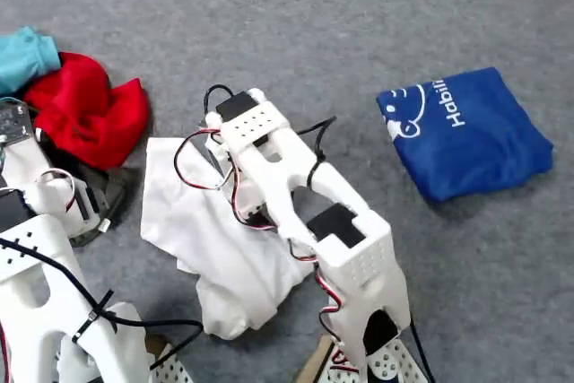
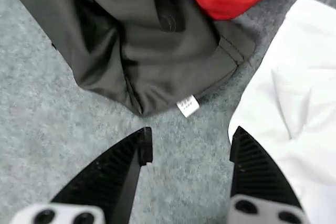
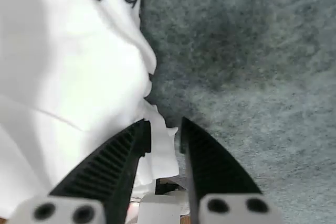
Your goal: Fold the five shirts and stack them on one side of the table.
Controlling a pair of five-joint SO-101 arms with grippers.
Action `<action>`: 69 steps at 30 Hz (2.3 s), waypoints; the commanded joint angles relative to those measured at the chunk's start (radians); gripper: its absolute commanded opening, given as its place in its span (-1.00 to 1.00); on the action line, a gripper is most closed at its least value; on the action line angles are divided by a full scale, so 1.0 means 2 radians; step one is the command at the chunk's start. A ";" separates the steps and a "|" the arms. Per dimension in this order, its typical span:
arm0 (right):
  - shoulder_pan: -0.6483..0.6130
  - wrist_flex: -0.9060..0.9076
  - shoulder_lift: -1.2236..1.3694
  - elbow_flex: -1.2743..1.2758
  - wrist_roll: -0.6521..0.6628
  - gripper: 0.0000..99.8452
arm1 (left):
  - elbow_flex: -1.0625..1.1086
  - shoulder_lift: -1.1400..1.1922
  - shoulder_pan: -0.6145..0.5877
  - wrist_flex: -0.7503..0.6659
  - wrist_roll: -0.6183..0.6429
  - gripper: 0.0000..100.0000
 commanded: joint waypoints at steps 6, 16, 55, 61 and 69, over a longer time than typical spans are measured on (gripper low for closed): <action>0.010 0.008 -0.001 -0.024 0.021 -1.00 | -0.044 -0.006 0.001 0.029 0.051 -0.51; 0.173 0.005 -0.001 -0.101 0.022 -0.98 | -0.069 -0.002 0.203 0.004 0.176 -0.51; 0.203 -0.269 0.084 -0.086 0.021 -0.97 | -0.133 0.347 0.305 -0.166 0.268 -0.77; 0.203 -0.269 0.084 -0.086 0.021 -0.97 | -0.180 0.375 0.303 -0.164 0.268 -0.96; 0.202 -0.269 0.086 -0.086 0.021 -0.98 | -0.304 0.379 0.307 -0.097 0.295 -0.96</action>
